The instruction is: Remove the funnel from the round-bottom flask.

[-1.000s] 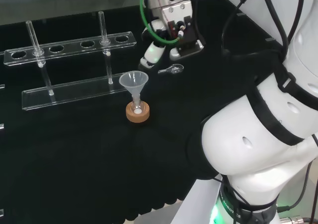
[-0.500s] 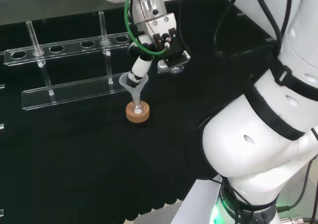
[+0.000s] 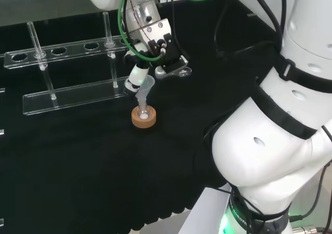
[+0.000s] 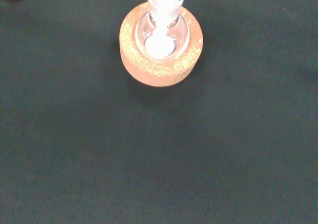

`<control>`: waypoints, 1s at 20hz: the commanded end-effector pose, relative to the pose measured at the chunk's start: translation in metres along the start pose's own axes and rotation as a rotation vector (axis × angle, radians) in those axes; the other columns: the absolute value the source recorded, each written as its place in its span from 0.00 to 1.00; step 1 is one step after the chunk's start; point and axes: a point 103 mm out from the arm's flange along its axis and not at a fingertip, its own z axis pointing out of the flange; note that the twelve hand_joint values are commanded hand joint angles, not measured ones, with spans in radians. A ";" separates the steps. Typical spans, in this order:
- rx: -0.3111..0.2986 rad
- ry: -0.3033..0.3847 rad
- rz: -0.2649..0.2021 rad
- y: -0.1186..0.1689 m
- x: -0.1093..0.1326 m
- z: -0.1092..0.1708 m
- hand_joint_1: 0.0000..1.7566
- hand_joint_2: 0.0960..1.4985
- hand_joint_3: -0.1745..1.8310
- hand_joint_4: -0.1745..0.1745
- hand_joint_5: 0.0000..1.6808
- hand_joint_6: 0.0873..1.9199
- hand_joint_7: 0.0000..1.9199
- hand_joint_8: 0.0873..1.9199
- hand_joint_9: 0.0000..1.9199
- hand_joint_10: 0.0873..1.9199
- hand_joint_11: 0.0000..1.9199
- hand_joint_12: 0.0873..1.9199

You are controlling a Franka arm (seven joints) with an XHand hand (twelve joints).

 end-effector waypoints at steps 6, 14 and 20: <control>0.039 -0.074 0.005 0.017 0.000 0.008 0.33 0.36 0.21 0.67 0.00 0.00 0.00 0.00 0.00 0.22 0.06 0.80; 0.050 -0.098 0.021 0.024 -0.004 0.015 0.33 0.37 0.19 0.66 0.00 0.00 0.00 0.00 0.00 0.35 0.07 0.80; 0.055 -0.103 0.024 0.031 -0.008 0.020 0.34 0.38 0.18 0.66 0.00 0.00 0.00 0.00 0.00 0.32 0.07 0.80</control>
